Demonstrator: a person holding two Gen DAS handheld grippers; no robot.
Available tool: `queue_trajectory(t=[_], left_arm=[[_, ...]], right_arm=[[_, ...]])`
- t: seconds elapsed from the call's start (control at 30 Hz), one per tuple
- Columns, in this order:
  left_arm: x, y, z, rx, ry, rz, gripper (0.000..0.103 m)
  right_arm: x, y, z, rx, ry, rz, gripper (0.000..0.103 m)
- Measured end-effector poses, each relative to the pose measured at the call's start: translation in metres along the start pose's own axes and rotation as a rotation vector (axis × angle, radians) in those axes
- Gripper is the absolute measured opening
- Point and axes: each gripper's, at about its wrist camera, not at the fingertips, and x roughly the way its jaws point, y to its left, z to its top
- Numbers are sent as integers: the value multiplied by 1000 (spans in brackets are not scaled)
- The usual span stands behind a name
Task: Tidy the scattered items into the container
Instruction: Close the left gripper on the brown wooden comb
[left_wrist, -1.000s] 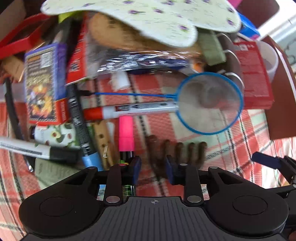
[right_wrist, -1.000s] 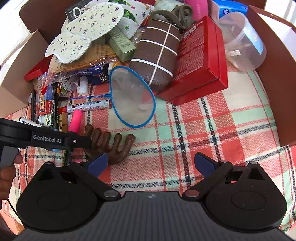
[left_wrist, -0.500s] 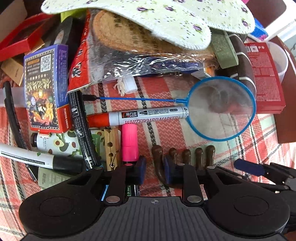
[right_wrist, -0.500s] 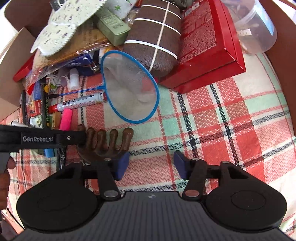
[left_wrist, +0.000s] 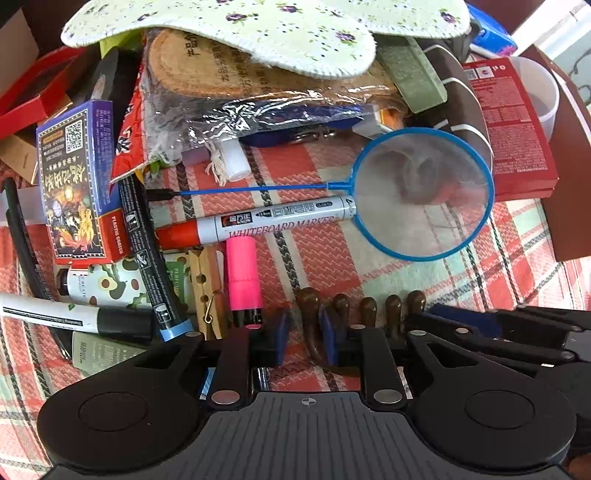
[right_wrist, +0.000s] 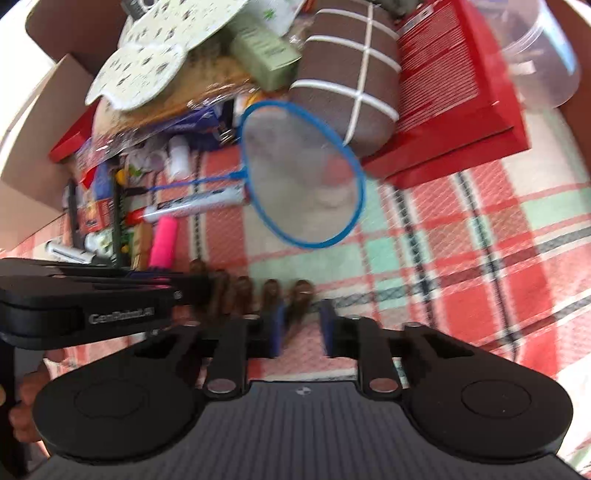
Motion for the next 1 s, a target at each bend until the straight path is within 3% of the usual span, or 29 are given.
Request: queue_trajectory(t=[0.47,0.67,0.8,1.0], left_arm=[[15,-4,-9,16,2,10,33],[13,-4,-12,-20,7,-3,21],[8,-4,-18,-23,4,4,7],[-4,-5,-29,-18,-19,18,6]], right_arm=[[15,-2,4,44,34,-17,16],[12,0,2,22,15,-11,16],[7,2,-4,13,2,-17,16],[-6,4,-14,-2,-6,-4,14]])
